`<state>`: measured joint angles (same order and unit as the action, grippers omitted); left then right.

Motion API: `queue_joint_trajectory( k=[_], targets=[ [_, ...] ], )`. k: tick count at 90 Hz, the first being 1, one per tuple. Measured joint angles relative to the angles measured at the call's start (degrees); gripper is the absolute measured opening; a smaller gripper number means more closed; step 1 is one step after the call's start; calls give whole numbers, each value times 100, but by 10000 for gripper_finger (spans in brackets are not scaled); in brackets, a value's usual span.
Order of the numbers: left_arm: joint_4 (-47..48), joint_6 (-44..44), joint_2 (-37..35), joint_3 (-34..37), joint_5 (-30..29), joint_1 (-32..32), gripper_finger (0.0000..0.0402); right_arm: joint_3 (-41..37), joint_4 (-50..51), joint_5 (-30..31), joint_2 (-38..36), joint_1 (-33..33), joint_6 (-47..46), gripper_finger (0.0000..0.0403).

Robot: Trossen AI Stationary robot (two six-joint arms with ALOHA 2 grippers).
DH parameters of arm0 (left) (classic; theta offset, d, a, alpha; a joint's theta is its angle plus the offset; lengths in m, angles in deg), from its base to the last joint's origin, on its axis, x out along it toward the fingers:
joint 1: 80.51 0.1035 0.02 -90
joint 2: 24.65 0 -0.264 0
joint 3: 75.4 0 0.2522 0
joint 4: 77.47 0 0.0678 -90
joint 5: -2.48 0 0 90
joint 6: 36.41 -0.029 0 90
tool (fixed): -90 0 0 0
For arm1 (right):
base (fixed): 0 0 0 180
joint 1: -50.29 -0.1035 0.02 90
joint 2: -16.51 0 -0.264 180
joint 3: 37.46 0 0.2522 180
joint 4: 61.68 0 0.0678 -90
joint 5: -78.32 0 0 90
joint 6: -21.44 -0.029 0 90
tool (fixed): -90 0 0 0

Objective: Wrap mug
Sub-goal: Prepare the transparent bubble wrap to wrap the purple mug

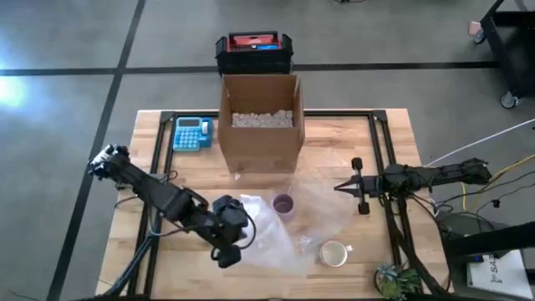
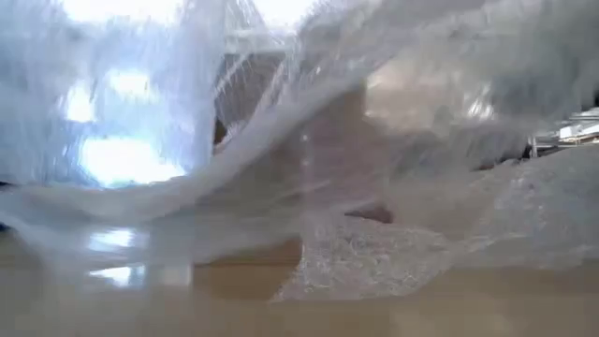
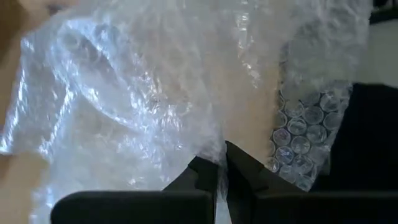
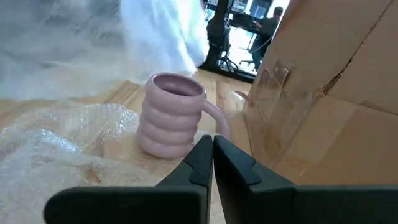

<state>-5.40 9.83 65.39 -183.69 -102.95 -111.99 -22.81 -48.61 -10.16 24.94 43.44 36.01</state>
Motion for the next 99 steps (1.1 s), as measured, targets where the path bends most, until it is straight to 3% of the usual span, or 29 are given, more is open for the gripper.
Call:
queue_joint_trajectory(
  k=[17, 25, 42, 59, 66, 85, 90, 99],
  targets=[
    [1469, 750, -13, -530, -360, -33, 0, 0, 0, 1, 0, 1, 0, 0],
    [1566, 813, -39, -597, -300, -33, 0, 0, 0, 2, 0, 0, 60, 0],
    [1715, 891, -162, -597, -8, -42, 0, -5, -107, 5, 0, 2, 1315, 0],
    [1889, 1018, -385, -597, -248, -46, 0, -5, -128, 1, 2, 2, 1336, 0],
    [1991, 1061, -414, -597, -379, -46, 0, -5, -180, -89, 2, -1, 420, 0],
    [1995, 1077, -458, -597, -462, -44, 0, -5, -606, -305, -2, -1, -4032, 0],
    [1995, 1075, -459, -597, -465, -37, 0, -5, -682, -225, -4, -1, -4495, 0],
    [1995, 1074, -463, -597, -489, -37, 0, -5, -791, 379, 3, -1, -4486, 0]
  ],
)
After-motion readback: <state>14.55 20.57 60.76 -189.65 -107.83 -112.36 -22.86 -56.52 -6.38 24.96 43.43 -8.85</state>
